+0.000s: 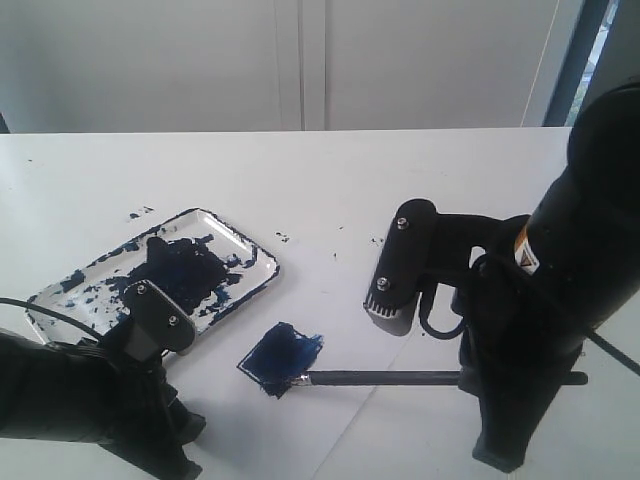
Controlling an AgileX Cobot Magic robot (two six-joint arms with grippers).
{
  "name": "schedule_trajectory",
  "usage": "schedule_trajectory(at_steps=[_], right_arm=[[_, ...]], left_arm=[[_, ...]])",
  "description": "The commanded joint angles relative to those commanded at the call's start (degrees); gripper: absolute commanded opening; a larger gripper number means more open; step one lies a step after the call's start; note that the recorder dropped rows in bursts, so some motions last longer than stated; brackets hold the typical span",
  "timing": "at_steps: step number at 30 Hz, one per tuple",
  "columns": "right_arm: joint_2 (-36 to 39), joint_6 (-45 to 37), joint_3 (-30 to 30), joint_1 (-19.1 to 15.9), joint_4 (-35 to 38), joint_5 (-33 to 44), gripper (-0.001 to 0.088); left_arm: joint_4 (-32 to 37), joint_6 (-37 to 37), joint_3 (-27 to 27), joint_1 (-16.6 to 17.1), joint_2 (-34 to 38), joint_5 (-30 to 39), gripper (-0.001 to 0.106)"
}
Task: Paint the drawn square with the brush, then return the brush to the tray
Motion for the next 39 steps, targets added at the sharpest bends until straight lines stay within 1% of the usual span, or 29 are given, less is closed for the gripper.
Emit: schedule_trajectory(at_steps=[8,20,39], right_arm=[[2.39,0.0,0.0,0.0,0.0,-0.6,0.0],[2.33,0.0,0.0,0.0,0.57,-3.55,0.0],[2.33,0.0,0.0,0.0,1.5,-4.8,0.0]], left_arm=[[0.0,0.0,0.0,0.0,0.0,0.0,0.053],[0.0,0.0,0.0,0.0,0.0,0.0,0.053],[0.0,0.0,0.0,0.0,0.0,0.0,0.053]])
